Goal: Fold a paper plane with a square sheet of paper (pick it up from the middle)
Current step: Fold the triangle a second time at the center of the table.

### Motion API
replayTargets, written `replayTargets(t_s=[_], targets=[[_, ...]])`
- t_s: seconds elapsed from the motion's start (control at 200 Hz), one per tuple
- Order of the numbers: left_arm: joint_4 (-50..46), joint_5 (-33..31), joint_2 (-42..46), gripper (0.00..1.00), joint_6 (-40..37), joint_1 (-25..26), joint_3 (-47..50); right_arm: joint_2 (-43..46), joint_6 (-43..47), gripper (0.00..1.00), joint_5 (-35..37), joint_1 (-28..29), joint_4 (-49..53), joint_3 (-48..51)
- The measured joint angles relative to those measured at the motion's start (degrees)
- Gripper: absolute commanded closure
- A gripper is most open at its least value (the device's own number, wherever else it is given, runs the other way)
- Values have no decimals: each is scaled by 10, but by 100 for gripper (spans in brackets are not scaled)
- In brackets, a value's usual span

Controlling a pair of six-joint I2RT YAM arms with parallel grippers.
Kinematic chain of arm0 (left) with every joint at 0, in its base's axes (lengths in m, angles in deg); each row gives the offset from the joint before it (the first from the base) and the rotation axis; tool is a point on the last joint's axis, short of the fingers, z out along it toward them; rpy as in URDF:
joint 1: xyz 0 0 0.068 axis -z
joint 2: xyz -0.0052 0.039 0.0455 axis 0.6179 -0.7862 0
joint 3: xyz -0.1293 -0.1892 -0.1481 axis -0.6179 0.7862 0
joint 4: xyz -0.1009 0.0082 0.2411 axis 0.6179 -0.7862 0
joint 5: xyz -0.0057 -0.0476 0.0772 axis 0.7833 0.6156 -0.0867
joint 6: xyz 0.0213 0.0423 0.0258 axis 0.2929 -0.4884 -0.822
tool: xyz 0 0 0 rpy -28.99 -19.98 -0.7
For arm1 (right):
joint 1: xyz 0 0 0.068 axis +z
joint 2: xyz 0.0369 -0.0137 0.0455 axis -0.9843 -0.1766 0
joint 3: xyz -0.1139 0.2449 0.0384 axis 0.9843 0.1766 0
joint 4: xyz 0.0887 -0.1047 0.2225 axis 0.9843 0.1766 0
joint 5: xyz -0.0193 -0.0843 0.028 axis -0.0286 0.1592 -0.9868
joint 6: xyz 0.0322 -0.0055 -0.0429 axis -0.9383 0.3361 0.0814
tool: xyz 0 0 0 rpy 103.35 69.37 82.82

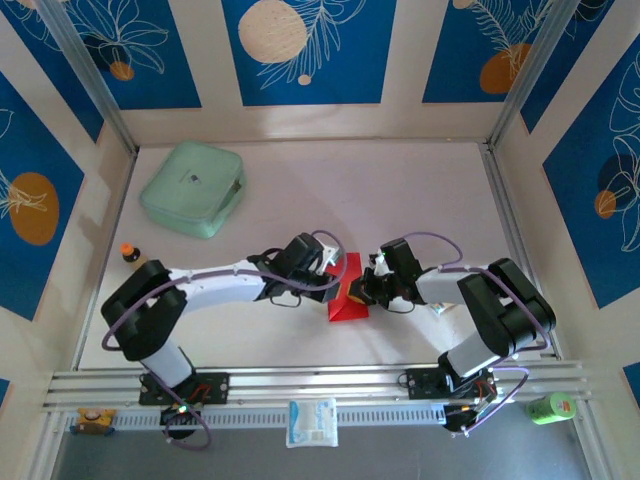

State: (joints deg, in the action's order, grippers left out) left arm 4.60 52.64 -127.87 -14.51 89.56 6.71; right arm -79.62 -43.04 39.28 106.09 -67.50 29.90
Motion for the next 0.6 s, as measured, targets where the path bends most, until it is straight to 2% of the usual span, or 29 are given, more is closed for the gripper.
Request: replayTargets(t_s=[0.26, 0.6], targets=[[5, 84, -76, 96, 32, 1, -37, 0, 0, 100, 0, 0, 0, 0], [3, 108, -113, 95, 46, 2, -38, 0, 0, 100, 2, 0, 6, -3]])
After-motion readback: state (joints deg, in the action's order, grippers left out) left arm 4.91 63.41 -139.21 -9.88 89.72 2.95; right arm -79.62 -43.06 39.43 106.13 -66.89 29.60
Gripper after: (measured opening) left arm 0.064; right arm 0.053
